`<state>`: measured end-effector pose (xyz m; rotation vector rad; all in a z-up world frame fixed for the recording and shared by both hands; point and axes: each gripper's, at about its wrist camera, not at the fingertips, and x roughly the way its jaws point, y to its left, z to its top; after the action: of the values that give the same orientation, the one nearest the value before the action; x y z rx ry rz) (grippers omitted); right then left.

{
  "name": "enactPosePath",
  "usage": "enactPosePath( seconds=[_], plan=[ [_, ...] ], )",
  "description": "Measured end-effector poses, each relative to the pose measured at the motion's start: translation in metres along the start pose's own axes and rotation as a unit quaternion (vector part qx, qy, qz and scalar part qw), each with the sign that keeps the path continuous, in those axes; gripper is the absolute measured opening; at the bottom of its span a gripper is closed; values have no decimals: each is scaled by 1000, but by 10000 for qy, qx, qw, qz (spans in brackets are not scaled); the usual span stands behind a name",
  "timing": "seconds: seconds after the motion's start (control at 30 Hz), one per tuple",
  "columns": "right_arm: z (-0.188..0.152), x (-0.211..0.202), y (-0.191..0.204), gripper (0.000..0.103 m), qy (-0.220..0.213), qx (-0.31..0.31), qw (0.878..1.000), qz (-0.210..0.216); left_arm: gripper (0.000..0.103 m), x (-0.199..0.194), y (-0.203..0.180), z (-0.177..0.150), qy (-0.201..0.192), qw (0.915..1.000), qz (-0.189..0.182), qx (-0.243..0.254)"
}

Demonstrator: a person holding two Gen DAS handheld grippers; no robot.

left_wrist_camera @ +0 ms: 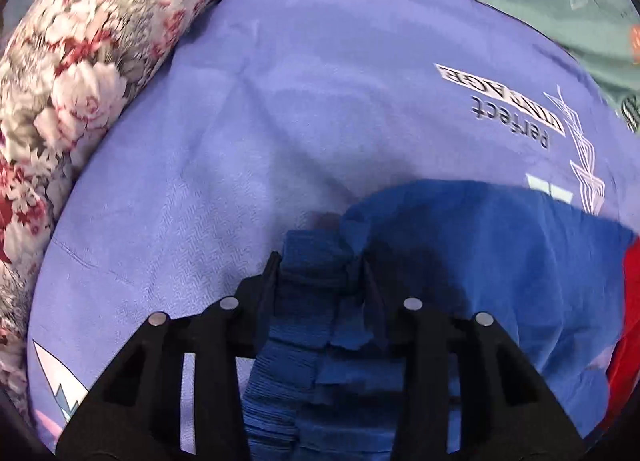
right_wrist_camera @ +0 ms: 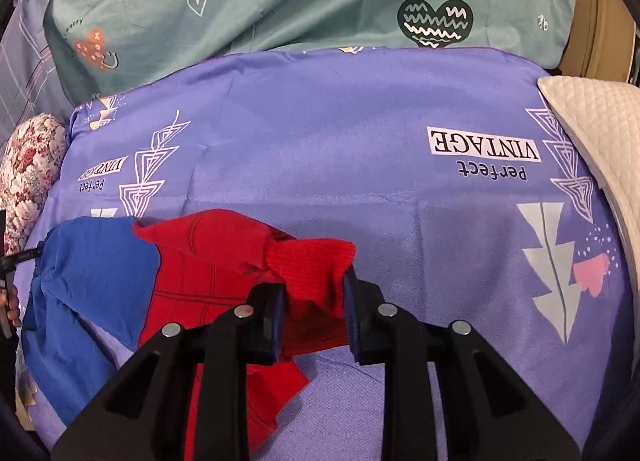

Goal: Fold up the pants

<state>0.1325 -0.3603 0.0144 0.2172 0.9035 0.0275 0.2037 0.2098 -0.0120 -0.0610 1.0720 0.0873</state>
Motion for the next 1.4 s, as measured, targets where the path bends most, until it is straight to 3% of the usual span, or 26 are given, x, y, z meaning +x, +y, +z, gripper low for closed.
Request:
enactPosePath(
  seconds=[0.2, 0.3, 0.33, 0.4, 0.43, 0.5, 0.53, 0.63, 0.73, 0.8, 0.9, 1.07, 1.1, 1.13, 1.17, 1.2, 1.27, 1.4],
  plan=[
    [1, -21, -11, 26, -250, 137, 9996, 34, 35, -44, 16, 9, -760, 9950, -405, -503],
    [12, -20, -19, 26, -314, 285, 9991, -76, 35, -55, 11, 21, -1032, 9922, -340, -604],
    [17, -15, -21, 27, -311, 361, 9988, -130, 36, -48, 8, 30, -993, 9930, -257, -591],
    [26, 8, -24, 47, -162, 360, 9985, -370, 41, -26, 1, 38, -755, 9958, 56, -508],
    [27, 24, -26, 62, 6, 325, 9977, -586, 44, -4, -3, 41, -447, 9977, 255, -438],
    [20, 52, -36, 66, 408, 452, 9934, -975, 57, 16, 0, 39, -65, 9984, 278, -485],
    [15, 56, -40, 66, 521, 577, 9924, -954, 59, 13, 4, 37, -81, 9979, 173, -624],
    [-6, 25, -45, 72, 213, 707, 9958, -546, 90, -24, 20, 22, -496, 9939, -328, -924],
    [-33, -5, -47, 85, 207, 780, 9967, -12, 92, -71, 38, 5, -899, 9896, -469, -1016],
    [-56, -17, -45, 86, 364, 909, 9939, 504, 92, -95, 45, -14, -936, 9873, -653, -1103],
    [-84, -20, -30, 86, 589, 873, 9908, 846, 92, -113, 45, -49, -722, 9867, -899, -1146],
    [-118, -5, -3, 86, 946, 1077, 9792, 1433, 92, -101, 46, -117, -114, 9833, -1177, -1385],
    [-121, -3, 2, 86, 898, 1074, 9796, 1442, 92, -97, 47, -127, -33, 9821, -1212, -1441],
    [-123, -4, 5, 71, 841, 1054, 9805, 1432, 92, -91, 49, -135, 58, 9798, -1285, -1531],
    [-124, -2, 6, 22, 861, 1118, 9773, 1580, 92, -86, 50, -141, 136, 9780, -1330, -1599],
    [-125, -2, 6, 5, 913, 1213, 9730, 1738, 92, -81, 52, -145, 205, 9766, -1347, -1667],
    [-126, -15, 4, 6, 715, 1347, 9711, 1837, 92, -75, 51, -152, 280, 9732, -1413, -1791],
    [-132, -87, -2, 6, -347, 1344, 9774, 1597, 92, -73, 43, -150, 186, 9740, -1413, -1763]
  ],
)
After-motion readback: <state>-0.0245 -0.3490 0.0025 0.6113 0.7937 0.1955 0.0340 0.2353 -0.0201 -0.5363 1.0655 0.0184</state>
